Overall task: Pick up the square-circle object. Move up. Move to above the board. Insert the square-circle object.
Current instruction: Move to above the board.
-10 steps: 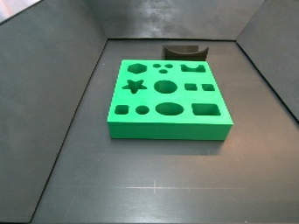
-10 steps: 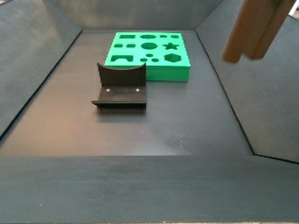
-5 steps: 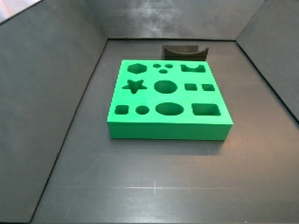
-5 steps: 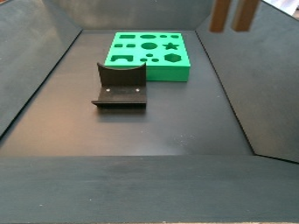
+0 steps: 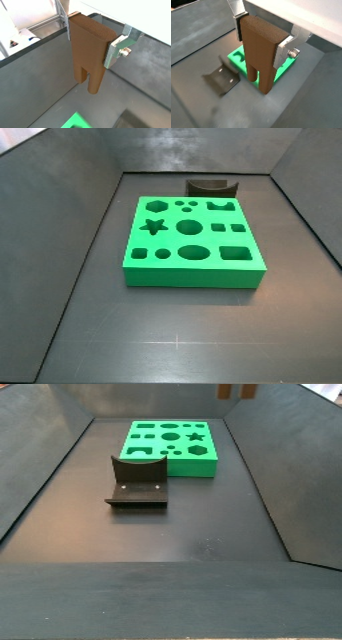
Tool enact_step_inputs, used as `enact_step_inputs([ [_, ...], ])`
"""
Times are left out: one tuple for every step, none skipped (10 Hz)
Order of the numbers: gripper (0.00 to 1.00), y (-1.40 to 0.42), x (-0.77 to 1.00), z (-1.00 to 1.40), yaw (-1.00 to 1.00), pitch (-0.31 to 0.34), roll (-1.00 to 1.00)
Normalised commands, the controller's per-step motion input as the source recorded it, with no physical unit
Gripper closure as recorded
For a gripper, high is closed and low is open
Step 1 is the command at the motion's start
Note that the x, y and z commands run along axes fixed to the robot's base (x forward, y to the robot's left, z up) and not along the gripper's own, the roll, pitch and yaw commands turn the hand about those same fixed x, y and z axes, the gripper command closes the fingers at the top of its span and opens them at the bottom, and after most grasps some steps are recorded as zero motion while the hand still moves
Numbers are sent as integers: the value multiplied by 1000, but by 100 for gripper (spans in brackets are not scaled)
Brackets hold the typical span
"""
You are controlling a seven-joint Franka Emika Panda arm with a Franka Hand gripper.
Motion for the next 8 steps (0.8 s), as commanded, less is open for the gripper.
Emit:
enact_step_inputs([
  [100, -1000, 277, 26, -29, 129, -14],
  [100, -1000, 284, 30, -10, 123, -19],
  [100, -1000, 288, 32, -1, 117, -13],
  [100, -1000, 299, 37, 4, 118, -1],
  [100, -1000, 308, 40, 4, 122, -14],
  [100, -1000, 317, 45, 0, 126, -2],
  [100, -1000, 326, 50, 6, 128, -12],
  [100, -1000, 346, 58, 8, 131, 9],
])
